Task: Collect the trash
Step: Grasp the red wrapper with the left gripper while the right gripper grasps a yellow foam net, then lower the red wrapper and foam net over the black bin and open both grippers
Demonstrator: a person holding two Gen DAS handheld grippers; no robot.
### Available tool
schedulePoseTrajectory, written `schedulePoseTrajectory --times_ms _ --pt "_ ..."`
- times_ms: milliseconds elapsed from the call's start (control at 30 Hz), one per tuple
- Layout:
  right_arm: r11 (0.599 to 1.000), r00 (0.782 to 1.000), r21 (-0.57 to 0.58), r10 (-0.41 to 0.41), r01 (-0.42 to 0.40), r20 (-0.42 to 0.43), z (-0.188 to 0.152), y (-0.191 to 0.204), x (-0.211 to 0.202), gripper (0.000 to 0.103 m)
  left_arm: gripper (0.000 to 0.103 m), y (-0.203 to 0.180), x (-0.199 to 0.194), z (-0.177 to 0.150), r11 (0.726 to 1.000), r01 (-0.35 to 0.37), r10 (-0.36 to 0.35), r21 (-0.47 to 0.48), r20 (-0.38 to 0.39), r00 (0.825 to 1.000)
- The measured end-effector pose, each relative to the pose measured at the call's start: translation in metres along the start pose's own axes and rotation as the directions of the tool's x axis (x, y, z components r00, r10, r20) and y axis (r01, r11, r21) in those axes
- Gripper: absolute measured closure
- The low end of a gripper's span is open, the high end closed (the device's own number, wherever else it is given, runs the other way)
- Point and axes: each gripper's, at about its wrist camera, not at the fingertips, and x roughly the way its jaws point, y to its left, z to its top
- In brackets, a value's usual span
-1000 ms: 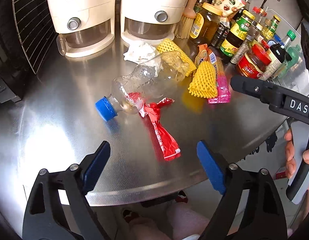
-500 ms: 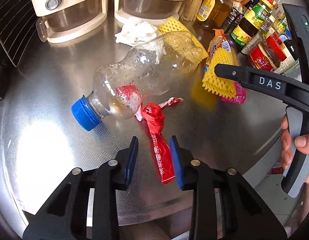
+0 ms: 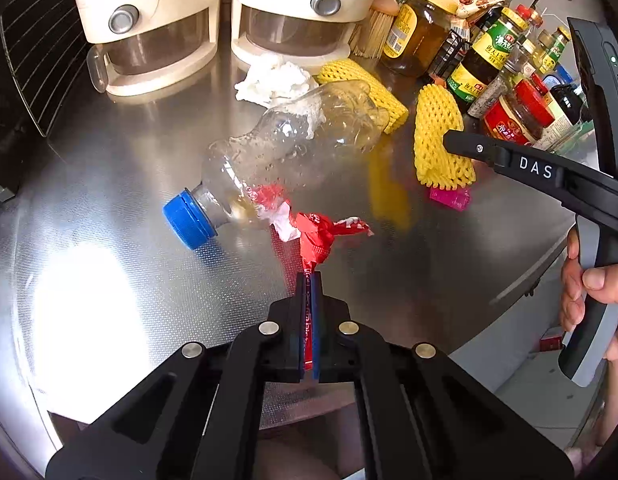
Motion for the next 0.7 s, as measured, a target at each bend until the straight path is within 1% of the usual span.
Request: schedulePoseTrajectory --times_ms 167,333,467,700 --pt "1.0 0.999 -0.017 0.02 -0.02 0.044 -0.004 0.006 -0.027 0.093 0.103 -0.007 -0.024 -0.007 1.0 -0.009 0.009 0.009 0.046 0.999" --pt "0.999 0.996 -0.036 0.042 -0.039 0.079 -0.016 0.016 -0.052 0.093 0.103 -0.015 -0.05 -0.022 1.0 -0.016 0.014 0.018 0.084 0.996" --pt "0.998 0.995 -0.049 0.054 -0.049 0.088 -0.032 0.022 -0.07 0.093 0.103 -0.022 -0.063 -0.037 1.0 -0.018 0.015 0.023 0.098 0.995" --pt "0.996 0.994 -0.053 0.082 -0.078 0.078 -0.074 0.024 -0.095 0.093 0.103 -0.033 -0.083 -0.071 1.0 -0.019 0.016 0.025 0.109 0.994"
